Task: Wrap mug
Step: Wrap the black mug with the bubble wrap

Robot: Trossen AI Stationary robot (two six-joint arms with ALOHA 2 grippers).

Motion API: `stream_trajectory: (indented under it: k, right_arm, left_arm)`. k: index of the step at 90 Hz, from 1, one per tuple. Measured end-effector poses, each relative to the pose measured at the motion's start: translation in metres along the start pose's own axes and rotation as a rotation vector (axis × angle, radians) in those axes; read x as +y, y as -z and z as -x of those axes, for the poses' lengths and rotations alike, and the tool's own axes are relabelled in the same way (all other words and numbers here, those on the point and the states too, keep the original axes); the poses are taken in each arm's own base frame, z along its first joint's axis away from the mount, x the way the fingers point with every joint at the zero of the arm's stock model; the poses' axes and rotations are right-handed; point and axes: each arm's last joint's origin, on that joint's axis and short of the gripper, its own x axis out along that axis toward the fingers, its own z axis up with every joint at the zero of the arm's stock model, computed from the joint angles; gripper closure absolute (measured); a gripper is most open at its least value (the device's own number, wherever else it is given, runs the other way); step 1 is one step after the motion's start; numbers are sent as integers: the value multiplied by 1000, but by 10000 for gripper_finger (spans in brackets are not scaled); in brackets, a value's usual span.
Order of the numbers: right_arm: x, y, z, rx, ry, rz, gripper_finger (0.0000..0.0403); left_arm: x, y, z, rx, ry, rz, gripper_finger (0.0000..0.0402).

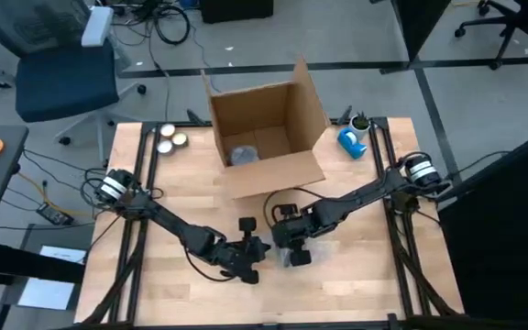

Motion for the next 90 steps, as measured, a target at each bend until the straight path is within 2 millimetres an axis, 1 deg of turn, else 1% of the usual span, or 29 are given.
stream_trajectory:
  k: [12, 29, 37, 43, 53, 80, 90]
  right_arm:
    - [0, 3, 17, -8, -21, -6, 402]
    - [-5, 4, 60, -96, 20, -24, 402]
    - [-6, 4, 70, -126, 48, -46, 403]
    - [-7, 3, 73, -151, 58, -52, 403]
    - [-7, 2, 66, -143, 65, -52, 403]
    - [-3, 3, 26, -35, 72, -61, 403]
    - [0, 4, 14, 0, 58, -53, 403]
  left_arm:
    - [0, 0, 0, 1, 0, 0, 402]
    - [0, 0, 0, -3, 0, 2, 402]
    - [0, 0, 0, -3, 0, 3, 402]
    - [0, 0, 0, -3, -1, 3, 402]
    - [0, 0, 0, -3, 0, 3, 402]
    - [0, 0, 0, -1, -1, 1, 402]
    - [0, 1, 0, 6, -2, -3, 402]
